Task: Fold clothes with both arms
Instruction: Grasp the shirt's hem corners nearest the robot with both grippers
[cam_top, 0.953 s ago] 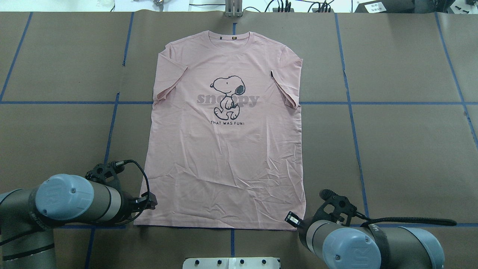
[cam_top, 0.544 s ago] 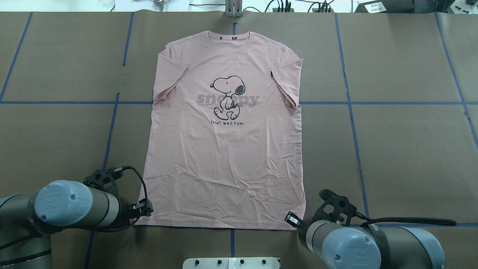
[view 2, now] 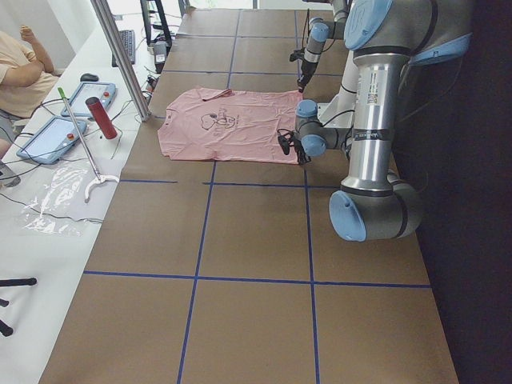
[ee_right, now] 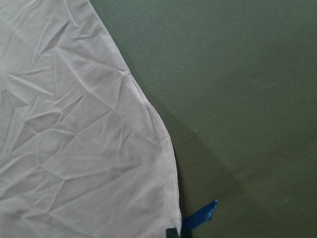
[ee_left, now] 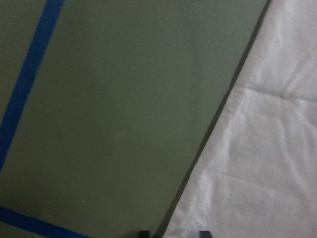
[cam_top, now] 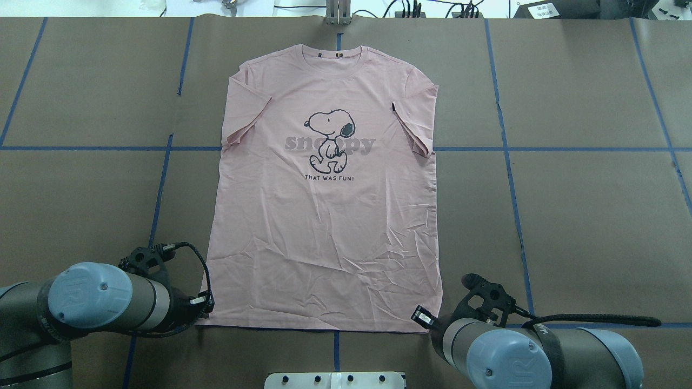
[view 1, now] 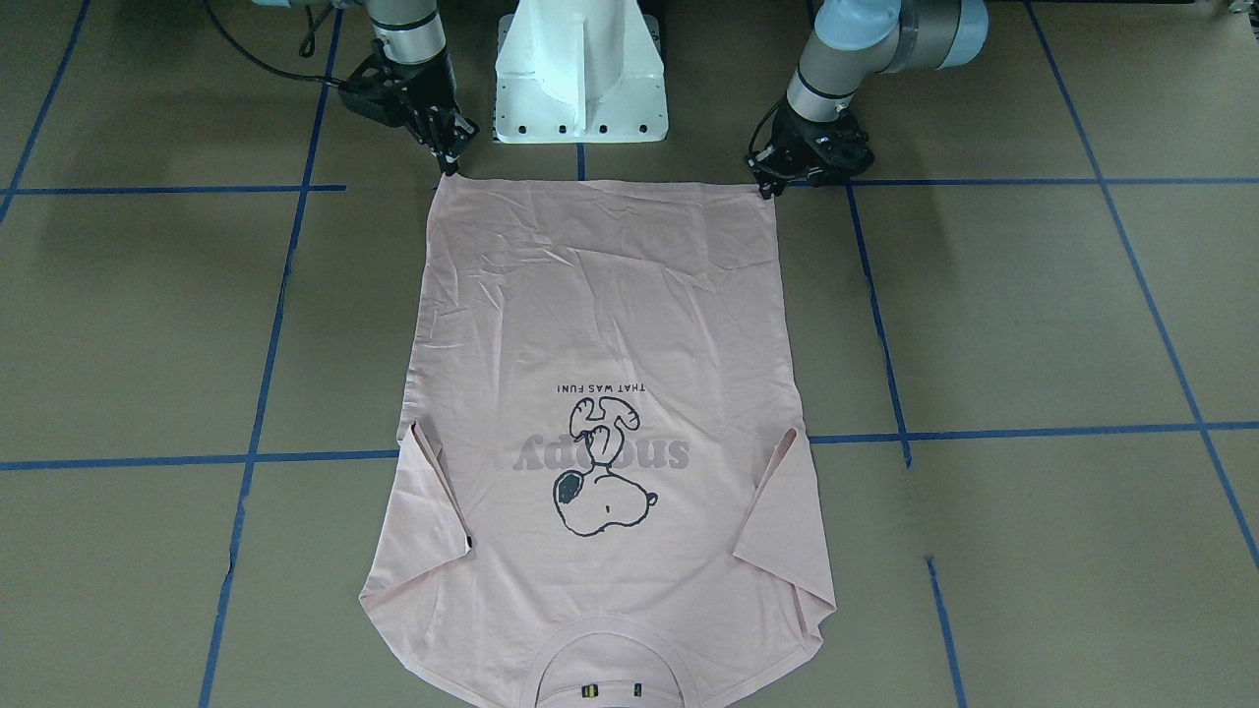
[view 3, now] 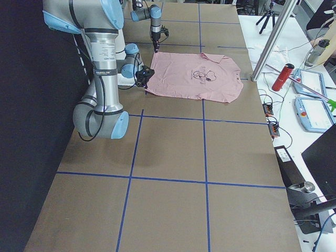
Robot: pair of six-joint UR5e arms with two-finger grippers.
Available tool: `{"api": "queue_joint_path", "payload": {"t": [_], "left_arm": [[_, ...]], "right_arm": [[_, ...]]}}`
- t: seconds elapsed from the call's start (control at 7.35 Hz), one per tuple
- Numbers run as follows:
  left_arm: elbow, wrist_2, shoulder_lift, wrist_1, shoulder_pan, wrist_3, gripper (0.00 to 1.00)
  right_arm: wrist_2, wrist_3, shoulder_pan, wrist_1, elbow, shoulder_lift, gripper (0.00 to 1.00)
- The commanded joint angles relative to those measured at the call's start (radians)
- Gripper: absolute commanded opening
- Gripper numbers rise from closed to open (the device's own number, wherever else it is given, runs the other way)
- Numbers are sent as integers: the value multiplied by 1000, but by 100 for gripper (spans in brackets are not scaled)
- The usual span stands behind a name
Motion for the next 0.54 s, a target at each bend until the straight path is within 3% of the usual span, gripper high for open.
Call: {"api": "queue_joint_path", "payload": {"t": [0.0, 0.27, 0.41], "left_arm": [[-9, -5, 0, 1, 3, -27, 0], [-122, -44, -1, 38, 14, -131, 0], [-171, -66, -1, 46, 38, -177, 0]], "right_arm": [[0, 0, 3, 0, 2, -2, 0], [0, 0, 2, -2, 65, -43, 0], [1, 3, -32, -2, 150, -131, 0]]}}
